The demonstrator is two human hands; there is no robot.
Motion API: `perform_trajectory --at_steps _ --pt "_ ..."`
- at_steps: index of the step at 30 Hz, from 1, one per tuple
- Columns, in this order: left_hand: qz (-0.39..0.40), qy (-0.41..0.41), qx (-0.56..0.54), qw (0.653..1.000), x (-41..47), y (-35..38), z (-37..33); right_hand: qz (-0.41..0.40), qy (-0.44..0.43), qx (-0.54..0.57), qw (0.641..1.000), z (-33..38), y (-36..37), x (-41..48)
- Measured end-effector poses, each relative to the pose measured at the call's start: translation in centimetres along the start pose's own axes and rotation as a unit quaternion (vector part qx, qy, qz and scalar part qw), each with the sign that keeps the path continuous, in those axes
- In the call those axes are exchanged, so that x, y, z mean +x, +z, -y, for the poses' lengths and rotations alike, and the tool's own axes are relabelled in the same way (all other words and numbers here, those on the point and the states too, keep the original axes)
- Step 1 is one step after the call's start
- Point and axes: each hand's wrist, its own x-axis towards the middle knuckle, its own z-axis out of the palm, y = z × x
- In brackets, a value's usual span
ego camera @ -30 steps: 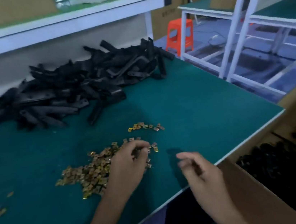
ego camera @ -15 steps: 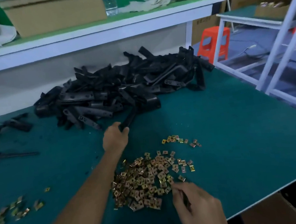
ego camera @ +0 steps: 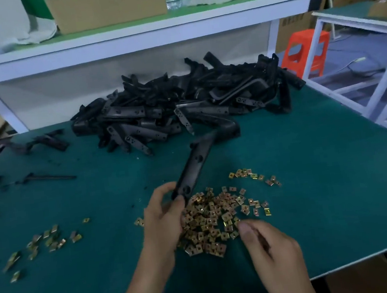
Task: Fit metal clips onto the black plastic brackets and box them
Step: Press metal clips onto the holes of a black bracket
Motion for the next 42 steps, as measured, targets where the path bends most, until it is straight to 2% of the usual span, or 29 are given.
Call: perform_trajectory --at_steps 4,6,8,9,13,15,19,21,25,31,36,40,42 --pt "0.111 0.005 0.047 0.993 -5.8 1.9 2.1 0.084 0.061 0.177 0.979 1.8 0.9 0.2" --pt "0.157 0.04 0.113 0.98 -6.4 2.0 2.4 0.066 0.081 0.21 0.972 2.0 1.8 0.0" --pt "0.177 0.103 0.225 0.953 -5.6 1.2 2.6 0.025 0.085 0.174 0.981 2.1 1.9 0.0" --pt "0.161 0.124 0.28 0.938 -5.0 0.8 2.6 0.016 0.086 0.148 0.985 2.1 1.6 0.1" --pt "0.018 0.191 0.367 0.91 -0.4 -1.1 2.1 0.029 0.038 0.049 0.998 1.5 0.8 0.0" --pt "-0.028 0.226 0.422 0.878 2.7 -1.7 1.7 0.038 0.0 0.011 0.999 1.1 1.0 -0.3" --pt "0.044 0.177 0.568 0.802 6.8 -1.7 1.5 0.064 -0.052 -0.085 0.993 0.6 1.6 -0.5" --pt "0.071 0.167 0.581 0.793 7.5 -1.7 1.5 0.071 -0.065 -0.109 0.989 0.4 1.6 -0.4" --pt "0.057 0.192 0.555 0.807 7.9 -2.5 1.8 0.064 -0.09 -0.126 0.986 0.3 1.8 -0.4" --pt "0.034 0.126 0.393 0.91 7.5 -3.8 2.1 0.083 -0.109 -0.165 0.977 0.3 1.7 -0.5" --pt "0.034 0.081 0.326 0.941 7.3 -4.6 2.1 0.096 -0.106 -0.189 0.972 0.1 1.8 -0.4" --pt "0.006 0.044 0.239 0.97 7.1 -4.8 1.8 0.087 -0.112 -0.182 0.973 0.2 1.8 -0.3" --pt "0.016 0.017 0.18 0.983 6.9 -5.1 1.7 0.082 -0.116 -0.182 0.973 0.1 1.8 -0.4"
